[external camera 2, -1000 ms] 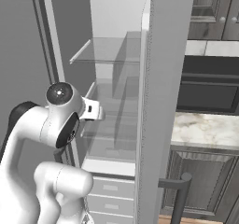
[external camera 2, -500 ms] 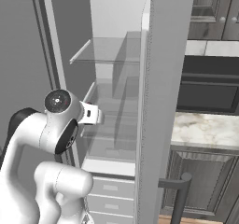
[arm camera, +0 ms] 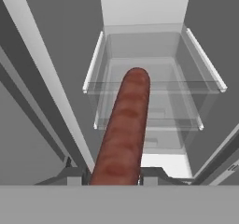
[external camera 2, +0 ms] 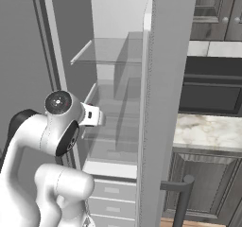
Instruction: Retrieve the sausage and cheese from the fridge and place them on the cutting board on the counter.
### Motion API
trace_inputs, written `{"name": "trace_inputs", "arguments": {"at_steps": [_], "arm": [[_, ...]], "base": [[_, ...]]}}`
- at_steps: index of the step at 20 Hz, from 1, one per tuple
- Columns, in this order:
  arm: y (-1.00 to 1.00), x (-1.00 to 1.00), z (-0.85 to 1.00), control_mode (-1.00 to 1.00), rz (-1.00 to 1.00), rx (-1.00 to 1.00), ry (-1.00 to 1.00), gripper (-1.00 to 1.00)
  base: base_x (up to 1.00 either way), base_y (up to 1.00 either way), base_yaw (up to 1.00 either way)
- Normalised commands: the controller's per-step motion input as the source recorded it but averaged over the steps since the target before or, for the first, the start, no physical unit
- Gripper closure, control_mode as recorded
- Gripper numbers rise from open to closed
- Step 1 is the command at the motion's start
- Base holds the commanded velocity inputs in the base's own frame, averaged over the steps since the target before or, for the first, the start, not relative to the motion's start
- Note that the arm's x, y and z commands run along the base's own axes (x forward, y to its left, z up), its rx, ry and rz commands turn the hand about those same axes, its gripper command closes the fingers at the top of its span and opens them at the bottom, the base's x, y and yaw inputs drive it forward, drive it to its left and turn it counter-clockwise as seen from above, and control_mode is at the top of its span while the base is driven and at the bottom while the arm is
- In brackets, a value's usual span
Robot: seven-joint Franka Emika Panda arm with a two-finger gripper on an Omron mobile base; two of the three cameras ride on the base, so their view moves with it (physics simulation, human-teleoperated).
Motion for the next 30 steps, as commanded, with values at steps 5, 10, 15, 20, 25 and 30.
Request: {"name": "trace_inputs", "arguments": {"at_steps": [5, 10, 15, 20, 25, 30], "arm": [[0.0, 0.0, 0.0, 1.0, 0.0, 0.0, 0.0, 1.0], [0.0, 0.0, 0.0, 1.0, 0.0, 0.0, 0.0, 1.0], [0.0, 0.0, 0.0, 1.0, 0.0, 0.0, 0.0, 1.0], [0.0, 0.0, 0.0, 1.0, 0.0, 0.0, 0.0, 1.0], [0.0, 0.0, 0.0, 1.0, 0.0, 0.0, 0.0, 1.0], [0.0, 0.0, 0.0, 1.0, 0.0, 0.0, 0.0, 1.0]], "base": [[-0.48, 0.01, 0.0], [-0.69, 0.28, 0.0], [-1.0, 0.54, -0.16], [-0.75, 0.5, -0.53], [-0.91, 0.24, -0.7], [-0.49, 0.04, -0.83]]}}
